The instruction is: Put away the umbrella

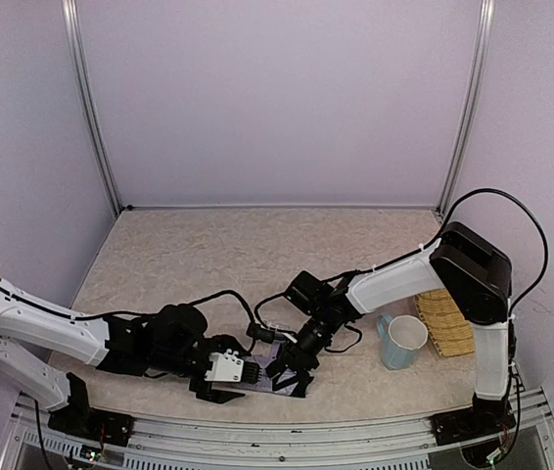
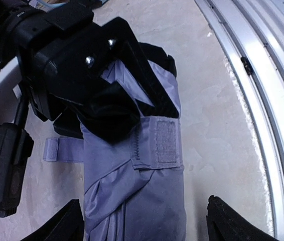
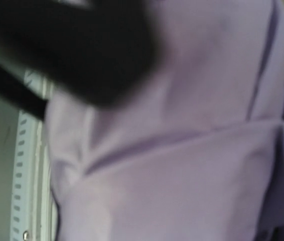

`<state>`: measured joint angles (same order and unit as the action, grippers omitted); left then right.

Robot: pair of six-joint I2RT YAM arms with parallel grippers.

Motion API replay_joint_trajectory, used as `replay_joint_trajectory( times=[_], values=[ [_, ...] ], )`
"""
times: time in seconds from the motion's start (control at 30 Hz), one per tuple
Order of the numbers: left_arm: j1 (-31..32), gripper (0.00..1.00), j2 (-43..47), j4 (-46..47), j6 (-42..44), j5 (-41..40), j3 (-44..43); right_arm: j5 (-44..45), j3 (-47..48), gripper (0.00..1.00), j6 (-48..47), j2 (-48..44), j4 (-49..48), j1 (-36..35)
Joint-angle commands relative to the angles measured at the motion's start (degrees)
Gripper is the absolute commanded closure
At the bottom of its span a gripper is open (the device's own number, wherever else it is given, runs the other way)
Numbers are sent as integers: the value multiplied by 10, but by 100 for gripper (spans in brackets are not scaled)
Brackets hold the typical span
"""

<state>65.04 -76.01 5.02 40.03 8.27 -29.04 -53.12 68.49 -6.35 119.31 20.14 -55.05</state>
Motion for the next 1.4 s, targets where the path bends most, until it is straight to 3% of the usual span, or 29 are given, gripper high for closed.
replay_joint_trajectory(
  times=[0.0, 0.23, 0.3, 0.37, 0.5, 0.57, 0.67, 0.93, 1.07, 1.23, 1.37],
  values=[
    [2, 20, -55, 41, 39, -43, -19, 135, -40, 100, 6, 64, 153, -2],
    [4, 27, -120, 61, 33, -68, -36, 125, -18, 100, 0, 58, 142, 2],
    [6, 38, -132, 35, 30, -43, -51, 126, -17, 100, 6, 51, 133, 5],
    [9, 56, -136, 10, 20, -22, -63, 142, -17, 99, 21, 39, 116, 11],
    [12, 87, -135, -24, 4, -8, -68, 177, -39, 73, 40, -11, 56, 14],
    [11, 99, -141, -58, -4, -15, -83, 191, -53, 53, 44, -43, 31, 14],
    [1, 100, -160, -122, -8, -23, -109, 225, -74, 39, 44, -92, 11, 13],
    [-16, 100, -199, -243, 0, 19, -129, 275, -154, 26, 37, -254, -6, 13],
    [-23, 100, -223, -266, -7, 60, -157, 298, -212, 20, 57, -346, -82, 1],
    [-47, 100, -259, -320, -5, 120, -195, 422, -332, 20, 27, -459, -243, -78],
    [-57, 100, -277, -349, -7, 145, -215, 546, -366, 17, -29, -471, -309, -147]
  ],
)
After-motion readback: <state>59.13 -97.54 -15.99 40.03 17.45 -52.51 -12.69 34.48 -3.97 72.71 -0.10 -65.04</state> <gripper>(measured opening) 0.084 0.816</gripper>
